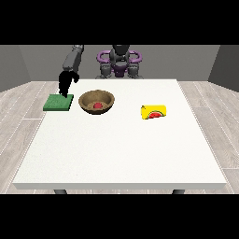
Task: Pick the cup and pour the ball into the bowl, then pick the bowl and place it on the pad
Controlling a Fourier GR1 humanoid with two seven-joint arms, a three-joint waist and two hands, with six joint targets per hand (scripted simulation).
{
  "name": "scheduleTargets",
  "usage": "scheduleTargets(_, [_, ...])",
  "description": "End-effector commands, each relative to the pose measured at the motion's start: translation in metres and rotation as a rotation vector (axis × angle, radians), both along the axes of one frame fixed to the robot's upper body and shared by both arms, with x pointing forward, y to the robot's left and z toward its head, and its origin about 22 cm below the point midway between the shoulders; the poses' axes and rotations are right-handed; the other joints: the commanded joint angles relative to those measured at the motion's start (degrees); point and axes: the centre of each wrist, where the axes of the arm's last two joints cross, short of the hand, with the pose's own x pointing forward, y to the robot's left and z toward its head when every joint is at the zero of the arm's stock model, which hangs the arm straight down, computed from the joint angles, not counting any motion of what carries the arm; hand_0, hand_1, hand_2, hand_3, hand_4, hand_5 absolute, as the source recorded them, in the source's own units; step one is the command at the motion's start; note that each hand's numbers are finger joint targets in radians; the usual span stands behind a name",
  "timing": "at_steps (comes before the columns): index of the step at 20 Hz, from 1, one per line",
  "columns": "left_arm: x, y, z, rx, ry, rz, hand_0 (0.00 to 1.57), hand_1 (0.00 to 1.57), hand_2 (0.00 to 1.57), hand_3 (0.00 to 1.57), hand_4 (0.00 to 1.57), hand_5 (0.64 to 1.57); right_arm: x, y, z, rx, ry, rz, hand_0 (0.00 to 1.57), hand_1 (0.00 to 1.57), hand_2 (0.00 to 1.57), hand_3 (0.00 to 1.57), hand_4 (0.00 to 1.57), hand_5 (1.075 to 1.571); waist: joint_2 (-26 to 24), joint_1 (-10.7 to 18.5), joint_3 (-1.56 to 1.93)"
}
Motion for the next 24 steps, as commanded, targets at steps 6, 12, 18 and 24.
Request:
scheduleTargets(6, [-0.022, 0.064, 0.034, -0.023, -0.079, -0.024, 0.00, 0.00, 0.00, 0.00, 0.98, 1.552, 0.011, 0.015, -0.032, 0.034, -0.062, 0.007, 0.00, 0.00, 0.00, 0.00, 0.61, 1.557, 6.64, 0.46, 0.17])
scheduleTargets(12, [-0.037, 0.084, 0.054, -0.037, -0.096, -0.026, 0.00, 0.00, 0.00, 0.00, 1.01, 1.535, 0.028, 0.028, -0.038, 0.028, -0.050, 0.009, 0.00, 0.00, 0.00, 0.00, 0.55, 1.558, 7.76, -0.51, 0.17])
scheduleTargets(18, [-0.052, 0.098, 0.037, -0.041, -0.102, -0.037, 0.00, 0.00, 0.00, 0.00, 1.02, 1.536, 0.031, 0.023, -0.041, 0.034, -0.104, 0.011, 0.00, 0.00, 0.00, 0.00, 0.48, 1.548, 9.79, -0.14, 0.16])
scheduleTargets(24, [-0.061, 0.092, 0.054, -0.029, -0.140, -0.059, 0.00, 0.00, 0.00, 0.00, 1.02, 1.538, 0.048, 0.042, -0.037, 0.030, -0.102, 0.008, 0.00, 0.00, 0.00, 0.00, 0.46, 1.547, 10.81, 0.81, 0.17])
